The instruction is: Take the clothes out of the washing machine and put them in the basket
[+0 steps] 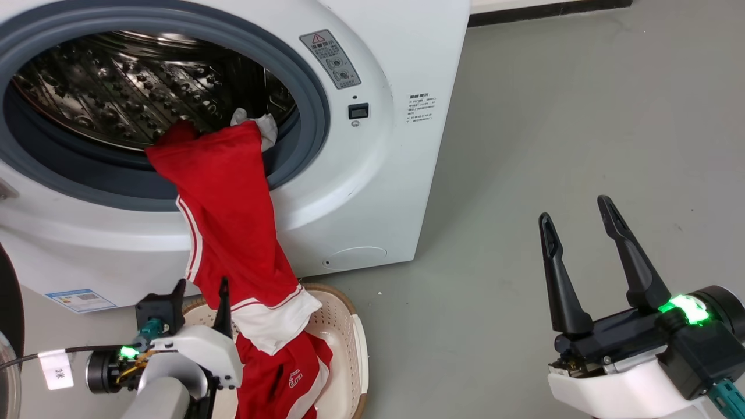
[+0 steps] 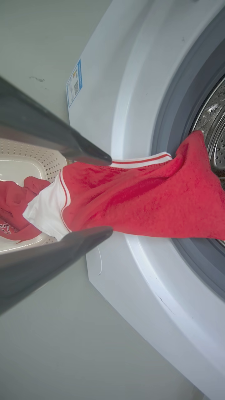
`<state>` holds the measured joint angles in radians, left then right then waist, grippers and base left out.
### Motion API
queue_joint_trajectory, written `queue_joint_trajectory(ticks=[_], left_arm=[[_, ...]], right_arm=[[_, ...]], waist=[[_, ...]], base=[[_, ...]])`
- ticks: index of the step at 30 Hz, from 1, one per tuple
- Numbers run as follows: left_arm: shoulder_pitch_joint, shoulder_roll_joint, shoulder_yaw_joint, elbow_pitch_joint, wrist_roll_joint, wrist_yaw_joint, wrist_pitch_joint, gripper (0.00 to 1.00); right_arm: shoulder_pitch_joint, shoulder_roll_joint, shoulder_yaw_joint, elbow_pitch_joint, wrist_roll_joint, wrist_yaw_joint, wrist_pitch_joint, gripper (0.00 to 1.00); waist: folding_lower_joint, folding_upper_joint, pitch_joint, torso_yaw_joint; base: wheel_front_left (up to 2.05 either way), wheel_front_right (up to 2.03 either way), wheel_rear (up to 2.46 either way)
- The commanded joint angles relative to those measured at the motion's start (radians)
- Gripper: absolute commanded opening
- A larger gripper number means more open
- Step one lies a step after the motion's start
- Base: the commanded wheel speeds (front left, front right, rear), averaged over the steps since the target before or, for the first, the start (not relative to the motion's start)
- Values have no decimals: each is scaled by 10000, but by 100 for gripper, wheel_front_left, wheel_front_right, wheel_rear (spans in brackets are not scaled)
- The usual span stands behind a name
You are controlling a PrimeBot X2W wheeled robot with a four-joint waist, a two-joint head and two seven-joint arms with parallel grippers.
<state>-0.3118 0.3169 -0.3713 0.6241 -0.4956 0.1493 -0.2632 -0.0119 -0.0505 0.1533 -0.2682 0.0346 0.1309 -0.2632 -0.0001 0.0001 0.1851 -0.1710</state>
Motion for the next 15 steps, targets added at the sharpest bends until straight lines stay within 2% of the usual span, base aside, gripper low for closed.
queue_joint_trajectory(ticks=[1, 7, 15], left_arm=[[-129, -18, 201, -8, 142, -81, -20, 100], [-1170, -25, 748, 672, 476, -596, -21, 100], [-2994, 120, 690, 2512, 346, -1272, 546, 100]], right_arm=[[-16, 5, 22, -38, 72, -3, -23, 100], [-340, 5, 72, -112, 114, -3, -23, 100], [-744, 5, 78, -208, 204, -3, -23, 100]], waist=[[1, -1, 77, -34], [1, -1, 528, -182], [1, -1, 1221, -441]], base=[[0, 0, 0], [0, 0, 0], [0, 0, 0]])
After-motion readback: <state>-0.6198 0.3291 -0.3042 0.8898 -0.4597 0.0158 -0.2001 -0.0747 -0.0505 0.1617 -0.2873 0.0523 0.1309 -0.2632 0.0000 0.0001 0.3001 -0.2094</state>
